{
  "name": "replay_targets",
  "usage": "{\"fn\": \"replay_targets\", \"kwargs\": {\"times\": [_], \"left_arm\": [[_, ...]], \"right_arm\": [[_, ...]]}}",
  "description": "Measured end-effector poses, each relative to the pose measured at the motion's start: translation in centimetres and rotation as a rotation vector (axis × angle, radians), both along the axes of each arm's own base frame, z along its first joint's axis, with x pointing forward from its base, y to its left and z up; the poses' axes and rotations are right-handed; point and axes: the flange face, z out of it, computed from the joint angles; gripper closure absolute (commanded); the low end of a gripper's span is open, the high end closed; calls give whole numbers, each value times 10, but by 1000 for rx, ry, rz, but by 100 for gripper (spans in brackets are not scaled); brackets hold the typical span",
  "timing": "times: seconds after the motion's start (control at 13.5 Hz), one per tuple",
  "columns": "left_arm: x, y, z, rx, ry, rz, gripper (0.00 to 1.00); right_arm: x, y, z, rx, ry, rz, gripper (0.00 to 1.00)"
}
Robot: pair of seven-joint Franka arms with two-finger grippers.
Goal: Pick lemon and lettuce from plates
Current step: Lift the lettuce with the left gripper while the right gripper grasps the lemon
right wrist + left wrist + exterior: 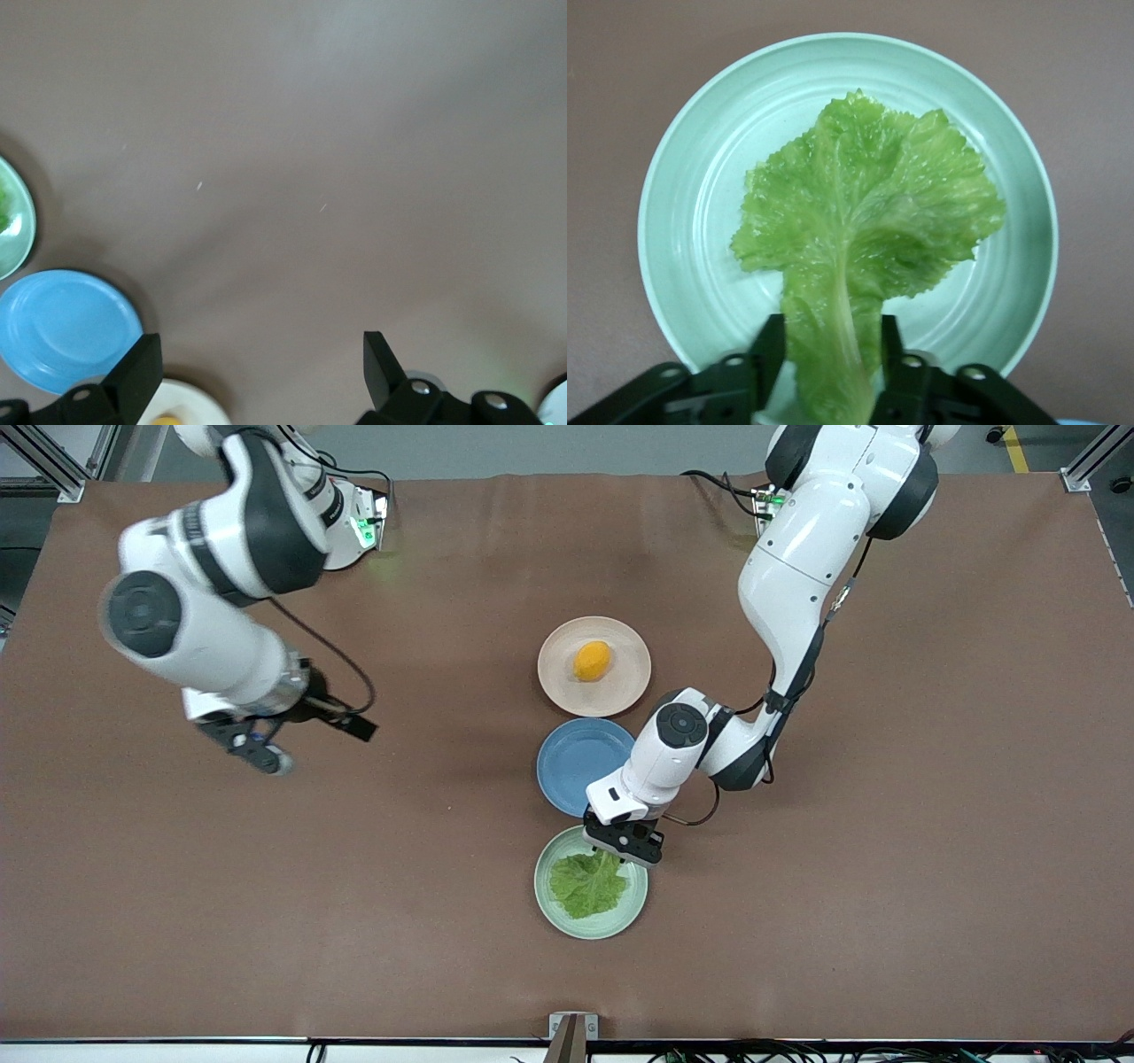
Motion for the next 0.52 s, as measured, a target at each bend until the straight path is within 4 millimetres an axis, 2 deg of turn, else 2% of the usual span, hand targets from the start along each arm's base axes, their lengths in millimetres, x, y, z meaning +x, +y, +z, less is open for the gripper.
{"fn": "replay_targets", "kwargs": {"times": [0.15,0.37,0.52], "left_arm": [[-1,-1,-1,35,-26,-45,100],[1,-2,2,45,-42,-67,100],[8,0,13,38,-61,-61,100]], "right_arm": [[-33,64,-19,-16,-8,-54,0],[-90,143,-43,-17,-37,-110,0],[-133,189,-59,-23,-40,-118,0]]}}
